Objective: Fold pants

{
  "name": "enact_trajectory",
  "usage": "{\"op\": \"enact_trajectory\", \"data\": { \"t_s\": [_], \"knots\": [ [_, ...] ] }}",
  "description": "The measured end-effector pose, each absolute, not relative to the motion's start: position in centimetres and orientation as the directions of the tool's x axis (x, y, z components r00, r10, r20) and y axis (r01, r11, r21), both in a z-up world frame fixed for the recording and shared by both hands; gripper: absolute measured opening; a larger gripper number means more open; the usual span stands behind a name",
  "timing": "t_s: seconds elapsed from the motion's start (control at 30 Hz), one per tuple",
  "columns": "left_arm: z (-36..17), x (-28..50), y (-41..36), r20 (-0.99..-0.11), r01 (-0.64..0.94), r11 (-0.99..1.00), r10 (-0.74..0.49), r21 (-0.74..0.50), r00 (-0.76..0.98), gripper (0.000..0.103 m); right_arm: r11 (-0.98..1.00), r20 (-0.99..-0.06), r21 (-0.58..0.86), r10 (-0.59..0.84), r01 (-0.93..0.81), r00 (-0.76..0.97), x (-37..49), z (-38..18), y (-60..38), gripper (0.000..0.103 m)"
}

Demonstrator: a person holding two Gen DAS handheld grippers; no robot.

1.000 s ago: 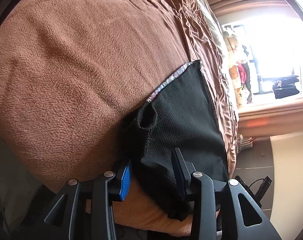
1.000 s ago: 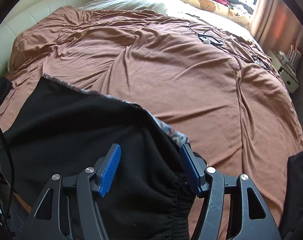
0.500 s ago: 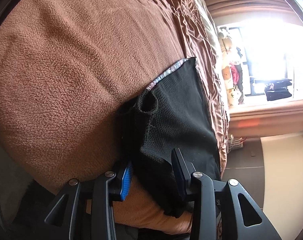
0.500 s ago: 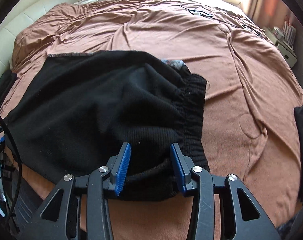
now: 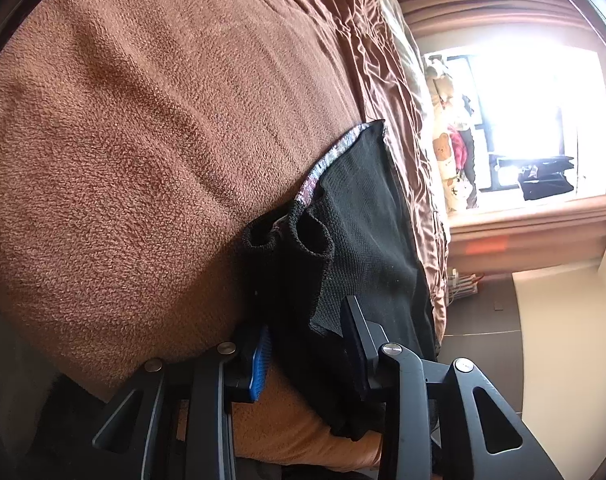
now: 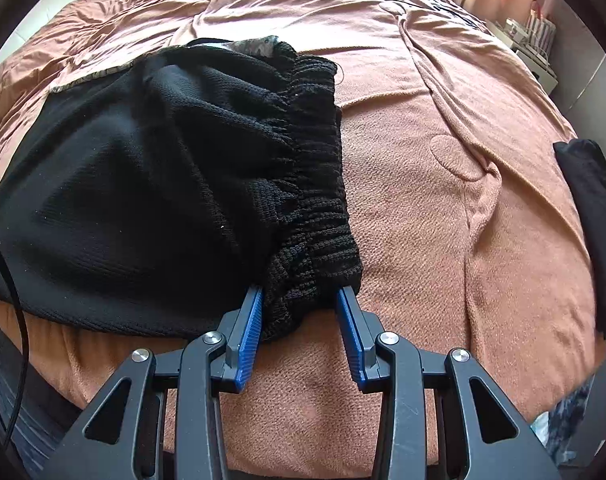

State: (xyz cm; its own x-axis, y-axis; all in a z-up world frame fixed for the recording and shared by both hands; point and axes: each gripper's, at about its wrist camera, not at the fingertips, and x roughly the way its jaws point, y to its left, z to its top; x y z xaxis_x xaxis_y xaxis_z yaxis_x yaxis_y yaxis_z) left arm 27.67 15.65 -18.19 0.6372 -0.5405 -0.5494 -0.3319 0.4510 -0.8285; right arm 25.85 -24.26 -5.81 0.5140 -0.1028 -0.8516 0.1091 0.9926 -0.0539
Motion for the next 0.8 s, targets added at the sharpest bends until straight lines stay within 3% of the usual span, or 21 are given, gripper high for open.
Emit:
{"op": "enact_trajectory", "data": {
  "t_s": [0.2,0.37,0.8],
  "knots": [
    [-18.4,27.2,15.8,-0.54,-0.323,0.448,-0.541,-0.834,0.644,0.032,0.996,-0.81,-0.013,-0.063,0.09,0.583,23.6,-2.8,-21.9,0.035],
    [-18.8,27.6,15.8,-0.548,-0.326,0.455,-0.542,-0.829,0.637,0.013,0.999,-0.784,0.051,0.036,0.008,0.619,22.8,-1.2,-18.5,0.035],
    [-18.8,26.5,16.1,-0.505,-0.292,0.432,-0.547,-0.853,0.667,0.007,0.985,-0.774,0.121,0.173,-0.125,0.61,24.9,-2.7,-11.1,0.034]
  ]
}}
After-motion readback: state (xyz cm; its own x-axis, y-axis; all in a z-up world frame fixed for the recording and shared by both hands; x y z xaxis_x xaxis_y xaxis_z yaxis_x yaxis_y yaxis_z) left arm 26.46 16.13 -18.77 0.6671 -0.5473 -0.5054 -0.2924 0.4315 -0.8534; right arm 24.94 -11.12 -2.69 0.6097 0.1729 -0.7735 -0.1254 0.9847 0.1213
